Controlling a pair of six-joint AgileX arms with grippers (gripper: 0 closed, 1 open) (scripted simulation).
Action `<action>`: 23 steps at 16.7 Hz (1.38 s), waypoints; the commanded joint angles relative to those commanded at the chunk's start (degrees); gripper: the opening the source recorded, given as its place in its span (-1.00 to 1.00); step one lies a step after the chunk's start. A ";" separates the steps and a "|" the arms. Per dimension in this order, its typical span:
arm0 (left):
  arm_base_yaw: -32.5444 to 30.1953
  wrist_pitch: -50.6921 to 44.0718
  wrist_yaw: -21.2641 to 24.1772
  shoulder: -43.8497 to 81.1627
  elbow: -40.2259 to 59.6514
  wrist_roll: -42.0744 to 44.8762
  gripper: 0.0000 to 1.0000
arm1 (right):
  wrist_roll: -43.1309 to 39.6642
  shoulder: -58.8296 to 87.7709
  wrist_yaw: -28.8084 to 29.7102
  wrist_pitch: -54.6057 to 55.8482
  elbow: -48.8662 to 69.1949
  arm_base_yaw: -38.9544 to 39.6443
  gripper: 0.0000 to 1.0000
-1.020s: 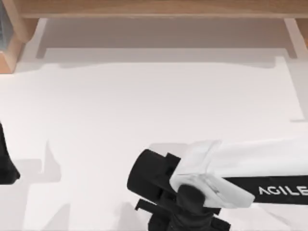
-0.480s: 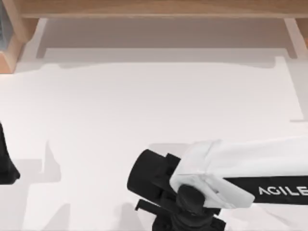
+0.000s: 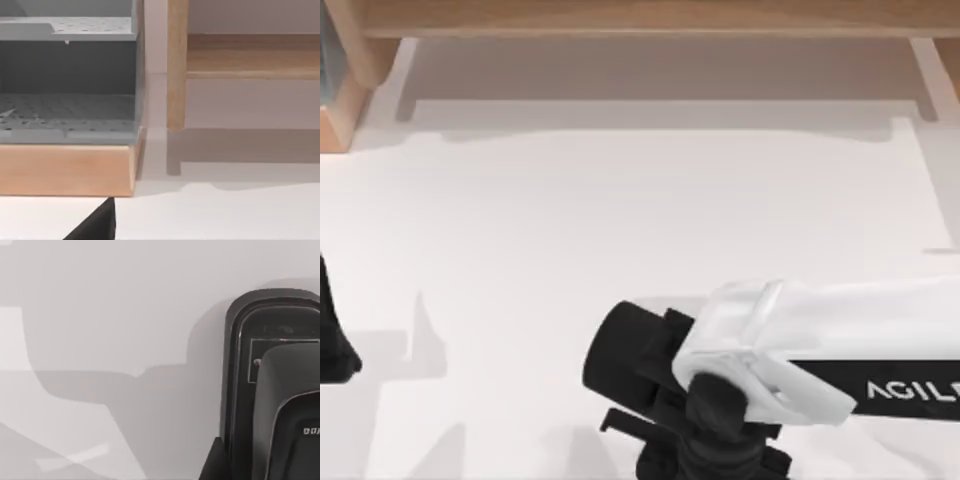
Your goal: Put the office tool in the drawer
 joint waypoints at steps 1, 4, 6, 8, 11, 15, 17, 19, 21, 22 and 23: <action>0.00 0.00 0.00 0.00 0.00 0.00 1.00 | -0.02 -0.59 0.00 -1.25 0.63 -0.01 -1.00; 0.00 0.00 0.00 0.00 0.00 0.00 1.00 | -0.11 -1.79 -0.01 -3.55 1.86 -0.01 -1.00; 0.00 0.00 0.00 0.00 0.00 0.00 1.00 | -0.11 -1.79 -0.01 -3.55 1.86 -0.01 -1.00; 0.00 0.00 0.00 0.00 0.00 0.00 1.00 | -0.03 -1.53 -0.02 -3.37 1.71 0.01 -1.00; 0.00 0.00 0.00 0.00 0.00 0.00 1.00 | -3.10 -0.82 0.83 -5.64 4.29 -2.66 -1.00; 0.00 0.00 0.00 0.00 0.00 0.00 1.00 | -15.20 2.07 1.88 -10.73 13.80 -13.78 -1.00; 0.00 0.00 0.00 0.00 0.00 0.00 1.00 | -24.42 2.55 2.18 -12.53 19.98 -22.46 -1.00; 0.00 0.00 0.00 0.00 0.00 0.00 1.00 | -34.88 2.45 2.47 -13.80 25.81 -32.66 -1.00; 0.00 0.00 0.00 0.00 0.00 0.00 1.00 | -44.66 2.46 2.74 -14.73 30.74 -42.09 -1.00; 0.00 0.00 0.00 0.00 0.00 0.00 1.00 | -49.13 2.67 2.85 -15.14 32.86 -46.13 -1.00; 0.00 0.00 0.00 0.00 0.00 0.00 1.00 | -52.98 2.89 2.87 -15.44 34.78 -49.51 -1.00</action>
